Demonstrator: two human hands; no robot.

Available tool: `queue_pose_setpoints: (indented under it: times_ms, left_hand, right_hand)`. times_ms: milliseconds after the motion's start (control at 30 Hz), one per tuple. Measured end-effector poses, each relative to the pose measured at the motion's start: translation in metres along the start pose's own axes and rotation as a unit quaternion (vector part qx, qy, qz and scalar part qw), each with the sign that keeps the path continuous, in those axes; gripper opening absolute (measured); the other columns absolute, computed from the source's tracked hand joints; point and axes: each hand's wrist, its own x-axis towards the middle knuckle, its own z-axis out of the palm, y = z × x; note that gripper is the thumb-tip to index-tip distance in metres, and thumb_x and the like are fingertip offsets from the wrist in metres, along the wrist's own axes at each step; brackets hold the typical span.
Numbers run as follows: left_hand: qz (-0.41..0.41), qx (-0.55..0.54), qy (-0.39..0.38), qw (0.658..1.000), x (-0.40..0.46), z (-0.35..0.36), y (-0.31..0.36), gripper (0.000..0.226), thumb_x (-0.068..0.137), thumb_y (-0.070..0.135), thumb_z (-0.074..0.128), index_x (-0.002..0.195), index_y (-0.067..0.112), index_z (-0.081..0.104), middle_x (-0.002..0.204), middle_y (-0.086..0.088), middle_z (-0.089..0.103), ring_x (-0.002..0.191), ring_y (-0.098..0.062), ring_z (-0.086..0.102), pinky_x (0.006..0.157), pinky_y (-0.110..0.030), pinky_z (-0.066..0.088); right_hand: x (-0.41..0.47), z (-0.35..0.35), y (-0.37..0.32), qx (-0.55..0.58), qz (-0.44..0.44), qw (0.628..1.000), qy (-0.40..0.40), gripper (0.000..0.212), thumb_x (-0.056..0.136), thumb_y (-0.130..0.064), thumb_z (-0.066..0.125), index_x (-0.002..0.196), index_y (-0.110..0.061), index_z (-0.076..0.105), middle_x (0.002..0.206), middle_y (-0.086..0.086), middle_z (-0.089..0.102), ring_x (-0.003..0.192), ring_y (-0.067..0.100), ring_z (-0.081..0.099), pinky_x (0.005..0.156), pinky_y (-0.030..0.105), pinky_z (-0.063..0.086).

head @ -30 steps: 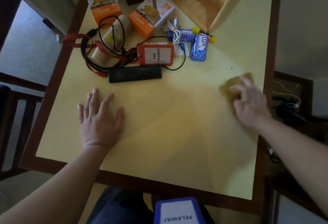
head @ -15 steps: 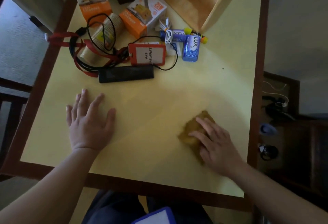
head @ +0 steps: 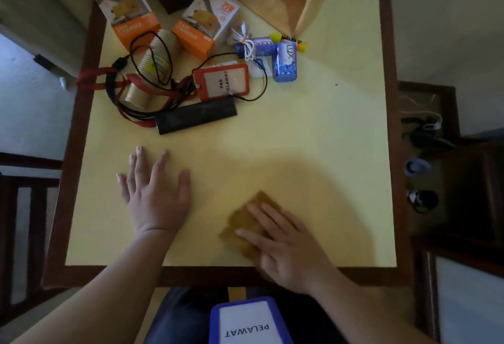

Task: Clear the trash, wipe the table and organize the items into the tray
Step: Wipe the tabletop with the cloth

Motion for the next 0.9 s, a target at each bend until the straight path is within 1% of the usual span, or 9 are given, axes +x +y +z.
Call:
queue_pose_setpoints:
  times_ms: [100,267,333,433,500,600,767,833,900]
  left_hand:
    - [-0.005,0.006,-0.01,1.0,0.002,0.003,-0.001,0.061,0.101,0.065,0.046,0.155,0.04,0.038,0.175,-0.001,0.006,0.162,-0.017,-0.001,0.13,-0.049,-0.003]
    - [0.003,0.009,-0.01,1.0,0.001,0.002,-0.003,0.06,0.101,0.065,0.044,0.155,0.039,0.038,0.175,-0.002,0.008,0.161,-0.017,-0.002,0.13,-0.049,-0.004]
    - [0.005,0.013,-0.014,1.0,0.0,0.001,-0.003,0.061,0.101,0.065,0.043,0.156,0.039,0.037,0.175,-0.003,0.007,0.161,-0.018,-0.003,0.13,-0.049,-0.005]
    - [0.012,0.017,-0.021,1.0,0.0,-0.001,-0.006,0.063,0.102,0.069,0.037,0.158,0.039,0.034,0.176,-0.001,0.004,0.161,-0.018,-0.005,0.13,-0.048,-0.007]
    - [0.015,0.015,-0.032,0.999,0.001,-0.001,-0.007,0.066,0.101,0.072,0.031,0.159,0.04,0.031,0.176,0.0,0.001,0.161,-0.016,-0.007,0.129,-0.048,-0.008]
    - [0.015,0.009,-0.039,0.999,0.001,-0.001,-0.008,0.07,0.1,0.076,0.026,0.161,0.04,0.028,0.176,0.002,-0.002,0.161,-0.015,-0.01,0.129,-0.047,-0.009]
    - [0.014,-0.015,-0.045,0.999,0.001,-0.005,-0.009,0.071,0.101,0.074,0.032,0.161,0.037,0.031,0.176,0.002,0.0,0.161,-0.015,-0.007,0.129,-0.047,-0.008]
    - [0.022,-0.045,-0.059,0.997,0.002,-0.011,-0.013,0.067,0.102,0.069,0.039,0.159,0.036,0.036,0.176,0.002,0.002,0.161,-0.015,-0.006,0.13,-0.046,-0.008]
    - [0.032,-0.083,-0.091,0.992,0.003,-0.022,-0.019,0.063,0.102,0.064,0.045,0.158,0.036,0.039,0.176,0.004,0.004,0.161,-0.014,-0.004,0.13,-0.044,-0.006]
  right_hand:
    - [-0.053,-0.007,0.061,-0.005,0.168,0.986,0.004,0.065,0.094,-0.031,0.05,0.156,-0.044,0.034,0.174,0.0,0.01,0.159,0.028,0.015,0.118,0.056,0.032]
    - [0.002,-0.034,0.086,0.054,0.547,0.825,0.13,0.064,0.101,-0.041,0.01,0.165,-0.036,0.002,0.174,0.002,-0.011,0.16,0.026,-0.007,0.127,0.058,0.01]
    - [0.044,-0.029,0.042,0.067,0.524,0.842,0.105,0.077,0.092,-0.045,0.0,0.166,-0.03,0.01,0.174,0.009,-0.006,0.16,0.029,-0.005,0.127,0.054,0.011]
    - [0.037,0.005,-0.048,0.037,0.221,0.974,0.027,0.062,0.103,-0.039,0.023,0.164,-0.042,0.011,0.175,0.004,-0.002,0.161,0.027,-0.002,0.129,0.048,0.008]
    - [-0.017,0.017,-0.064,0.036,0.115,0.992,0.038,0.063,0.104,-0.034,0.042,0.162,-0.048,0.021,0.175,-0.002,0.004,0.161,0.022,0.004,0.128,0.047,0.011]
    - [-0.084,0.014,-0.005,0.02,0.334,0.941,0.057,0.062,0.099,-0.027,0.041,0.157,-0.043,0.025,0.171,0.002,0.009,0.158,0.03,0.019,0.118,0.059,0.034]
    - [-0.052,-0.007,0.054,0.08,0.618,0.774,0.114,0.066,0.101,-0.045,0.007,0.164,-0.035,-0.007,0.174,0.005,-0.013,0.16,0.029,-0.008,0.128,0.056,0.005]
    - [0.002,-0.008,0.029,0.072,0.61,0.783,0.1,0.067,0.102,-0.043,0.008,0.165,-0.029,-0.008,0.173,0.011,-0.013,0.159,0.032,-0.01,0.128,0.054,0.003]
    - [0.054,-0.007,-0.022,0.026,0.499,0.864,0.066,0.065,0.104,-0.04,0.015,0.166,-0.028,0.0,0.173,0.013,-0.008,0.159,0.033,-0.008,0.128,0.052,0.003]
